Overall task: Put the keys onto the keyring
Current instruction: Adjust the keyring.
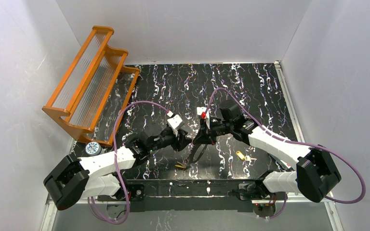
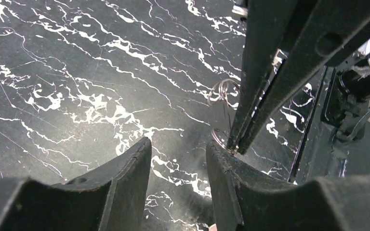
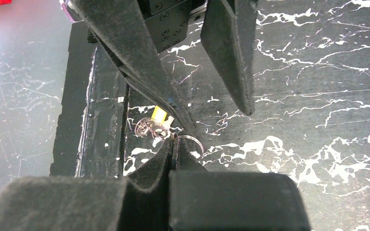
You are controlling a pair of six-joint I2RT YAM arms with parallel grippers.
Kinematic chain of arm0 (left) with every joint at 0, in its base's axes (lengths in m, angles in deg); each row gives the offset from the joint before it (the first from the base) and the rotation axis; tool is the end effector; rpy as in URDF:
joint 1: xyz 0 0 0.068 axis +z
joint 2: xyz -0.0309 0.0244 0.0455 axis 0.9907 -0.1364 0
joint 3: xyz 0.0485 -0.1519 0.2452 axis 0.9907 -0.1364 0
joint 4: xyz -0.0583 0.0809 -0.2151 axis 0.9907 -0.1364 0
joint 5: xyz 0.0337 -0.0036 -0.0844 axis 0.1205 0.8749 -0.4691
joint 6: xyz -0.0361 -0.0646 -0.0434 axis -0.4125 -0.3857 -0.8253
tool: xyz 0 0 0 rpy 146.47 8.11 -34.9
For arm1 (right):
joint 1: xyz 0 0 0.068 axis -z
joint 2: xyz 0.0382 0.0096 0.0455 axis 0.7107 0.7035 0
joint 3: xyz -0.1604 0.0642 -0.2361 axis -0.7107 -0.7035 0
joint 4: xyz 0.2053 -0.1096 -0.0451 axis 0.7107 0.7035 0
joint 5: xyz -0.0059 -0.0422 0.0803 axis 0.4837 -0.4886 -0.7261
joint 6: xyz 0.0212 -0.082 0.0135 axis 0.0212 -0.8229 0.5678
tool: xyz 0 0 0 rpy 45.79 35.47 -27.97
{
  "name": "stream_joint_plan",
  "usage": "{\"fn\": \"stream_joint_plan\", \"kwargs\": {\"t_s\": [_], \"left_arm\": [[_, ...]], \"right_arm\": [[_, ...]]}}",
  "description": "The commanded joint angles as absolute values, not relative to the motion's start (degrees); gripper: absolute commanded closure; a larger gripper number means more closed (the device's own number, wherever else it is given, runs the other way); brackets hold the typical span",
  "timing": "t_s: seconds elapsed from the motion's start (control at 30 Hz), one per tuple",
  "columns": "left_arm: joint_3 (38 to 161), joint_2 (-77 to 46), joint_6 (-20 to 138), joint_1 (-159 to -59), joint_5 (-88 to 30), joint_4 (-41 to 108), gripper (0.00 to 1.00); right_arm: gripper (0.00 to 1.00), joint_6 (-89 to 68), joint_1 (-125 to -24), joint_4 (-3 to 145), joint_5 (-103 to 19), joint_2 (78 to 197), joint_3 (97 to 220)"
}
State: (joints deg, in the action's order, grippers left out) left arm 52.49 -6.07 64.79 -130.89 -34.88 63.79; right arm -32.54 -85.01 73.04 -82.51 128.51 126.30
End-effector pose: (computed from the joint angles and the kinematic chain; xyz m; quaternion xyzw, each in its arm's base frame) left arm 0.1542 -0.2033 0.2566 0.3481 0.6667 -0.3809 0.5379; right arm 0.1641 0.2095 0.2653 -0.5454 0.6150 0.4421 0.3590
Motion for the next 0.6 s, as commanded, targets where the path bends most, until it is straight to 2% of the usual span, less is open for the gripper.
{"fn": "stream_joint_plan", "kwargs": {"t_s": [0.0,0.13,0.3,0.57], "left_arm": [[51.6,-5.8,60.8,-131.3,-33.1,71.6,0.56],[50.3,-5.0,59.4,-131.3,-32.4,75.3,0.56],[47.7,-0.8,65.4,-131.2,-34.8,75.0,0.56],[45.0,8.3,76.1,-131.3,-33.2,63.2,0.56]], "right_arm": [[0.99,-32.1,-85.5,71.5,-84.9,127.7,128.7],[0.99,-32.0,-85.5,71.3,-84.7,127.6,128.5],[0.99,-31.7,-85.5,71.4,-83.2,127.1,128.5],[0.99,-31.5,-85.5,71.4,-83.1,125.8,128.3]]}}
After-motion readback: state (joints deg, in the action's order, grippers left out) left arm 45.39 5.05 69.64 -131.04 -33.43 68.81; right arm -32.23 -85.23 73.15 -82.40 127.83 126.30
